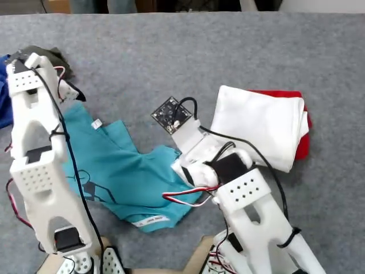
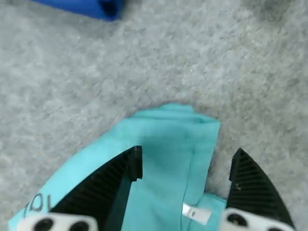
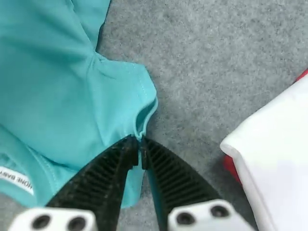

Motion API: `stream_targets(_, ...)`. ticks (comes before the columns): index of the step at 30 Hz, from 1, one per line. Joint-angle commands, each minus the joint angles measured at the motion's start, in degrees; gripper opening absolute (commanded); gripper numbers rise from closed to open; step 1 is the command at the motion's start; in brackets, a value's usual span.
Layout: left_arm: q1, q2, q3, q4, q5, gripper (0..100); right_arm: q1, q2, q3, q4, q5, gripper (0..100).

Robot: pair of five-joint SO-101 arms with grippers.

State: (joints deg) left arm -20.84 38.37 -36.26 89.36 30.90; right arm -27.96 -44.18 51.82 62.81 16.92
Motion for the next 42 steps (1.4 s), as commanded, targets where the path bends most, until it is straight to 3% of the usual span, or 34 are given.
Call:
stream_targets(1, 1.4, 3.7, -11.4, 4.1, 0.5, 30, 0.8, -1.3, 1.0, -2.8, -0.5, 1.4)
stream_targets(5, 3.5, 9.8, -22.0, 9.9, 0.5, 23, 0.8, -1.3, 1.8, -3.5, -0.5, 1.4)
stream_targets(10, 4.2, 17.4, -29.2, 10.9, 0.5, 20, 0.8, -1.3, 1.7, -3.5, -0.5, 1.4)
stream_targets(20, 3.3, 22.9, -34.2, 10.9, 2.5, 20, 0.8, -1.3, 1.8, -3.5, -0.4, 1.4)
stream_targets(26, 3.7, 23.7, -33.5, 10.9, 2.1, 3, 0.8, -1.3, 1.8, -3.5, -0.4, 1.4)
stream_targets(30, 4.2, 25.2, -33.8, 10.9, 2.1, 3, 0.8, -1.5, 1.5, -3.5, -0.4, 1.4)
stream_targets(34, 4.1, 23.9, -34.9, 11.3, 2.1, 3, 1.0, -1.5, -1.1, -3.5, -1.3, 1.4)
stream_targets(42, 2.4, 5.4, -35.9, 11.6, -0.8, 3, 5.3, -1.6, -21.3, -3.5, -15.3, 1.4)
